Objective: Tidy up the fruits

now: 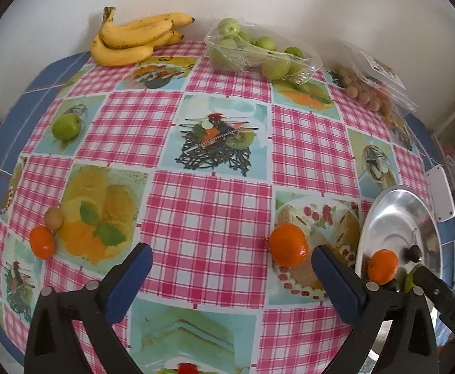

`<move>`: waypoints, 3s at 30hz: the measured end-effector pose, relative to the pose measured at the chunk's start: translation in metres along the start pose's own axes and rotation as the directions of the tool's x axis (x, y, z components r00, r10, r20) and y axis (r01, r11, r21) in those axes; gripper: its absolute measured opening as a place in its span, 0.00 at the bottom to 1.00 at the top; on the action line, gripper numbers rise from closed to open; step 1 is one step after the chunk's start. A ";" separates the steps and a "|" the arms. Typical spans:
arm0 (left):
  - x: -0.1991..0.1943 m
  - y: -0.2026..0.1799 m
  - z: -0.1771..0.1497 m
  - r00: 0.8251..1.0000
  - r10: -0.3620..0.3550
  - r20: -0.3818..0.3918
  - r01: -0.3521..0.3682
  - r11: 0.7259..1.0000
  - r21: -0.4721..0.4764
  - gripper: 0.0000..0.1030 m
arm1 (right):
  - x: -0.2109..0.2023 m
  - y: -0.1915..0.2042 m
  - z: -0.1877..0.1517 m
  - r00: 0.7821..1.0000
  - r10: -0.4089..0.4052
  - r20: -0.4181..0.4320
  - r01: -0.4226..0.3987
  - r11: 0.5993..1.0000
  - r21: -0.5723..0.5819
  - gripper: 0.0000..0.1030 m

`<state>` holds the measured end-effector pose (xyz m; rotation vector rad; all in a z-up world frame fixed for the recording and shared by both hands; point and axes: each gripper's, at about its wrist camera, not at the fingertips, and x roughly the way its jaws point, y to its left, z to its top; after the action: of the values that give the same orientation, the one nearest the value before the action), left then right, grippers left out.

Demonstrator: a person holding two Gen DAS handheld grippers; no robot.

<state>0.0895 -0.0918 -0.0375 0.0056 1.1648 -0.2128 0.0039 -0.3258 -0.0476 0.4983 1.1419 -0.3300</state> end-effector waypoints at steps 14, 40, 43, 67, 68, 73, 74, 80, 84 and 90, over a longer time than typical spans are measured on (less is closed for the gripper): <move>0.002 0.000 -0.001 1.000 0.014 -0.005 -0.013 1.000 0.024 1.00 | 0.004 -0.005 -0.002 0.999 -0.027 -0.030 0.028 0.999 0.018 1.00; -0.009 0.062 -0.020 0.997 0.069 -0.040 -0.071 0.996 -0.049 1.00 | -0.005 0.063 -0.029 0.996 -0.001 -0.085 -0.009 0.993 -0.117 1.00; -0.013 0.076 -0.020 0.995 0.090 -0.032 -0.092 0.993 -0.070 1.00 | -0.004 0.077 -0.034 0.996 0.001 -0.088 -0.014 0.989 -0.149 1.00; -0.036 0.190 -0.018 0.994 0.107 -0.003 -0.103 0.943 -0.316 1.00 | 0.016 0.152 -0.055 0.989 0.079 -0.125 -0.112 0.953 -0.282 1.00; -0.036 0.194 -0.018 0.994 0.106 -0.002 -0.101 0.941 -0.323 1.00 | 0.017 0.153 -0.056 0.989 0.074 -0.124 -0.108 0.952 -0.288 1.00; -0.028 0.202 -0.016 0.994 0.104 -0.018 -0.104 0.941 -0.323 1.00 | 0.024 0.156 -0.056 0.987 0.084 -0.135 -0.120 0.951 -0.284 1.00; -0.026 0.204 -0.016 0.994 0.104 -0.024 -0.106 0.938 -0.330 1.00 | 0.026 0.156 -0.056 0.986 0.089 -0.141 -0.126 0.951 -0.283 1.00; -0.014 0.211 -0.016 0.995 0.087 -0.047 -0.098 0.928 -0.359 1.00 | 0.032 0.158 -0.052 0.982 0.127 -0.136 -0.162 0.946 -0.282 1.00; -0.011 0.213 -0.017 0.994 0.097 -0.057 -0.111 0.923 -0.367 1.00 | 0.031 0.158 -0.044 0.982 0.156 -0.104 -0.178 0.947 -0.266 1.00; -0.001 0.212 -0.017 0.993 0.076 -0.090 -0.104 0.926 -0.364 0.98 | 0.034 0.149 -0.031 0.983 0.172 -0.067 -0.182 0.958 -0.221 1.00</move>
<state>0.1093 0.1179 -0.0662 -0.2661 1.2616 0.0917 0.0667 -0.1833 -0.0580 0.4052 1.1552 -0.0311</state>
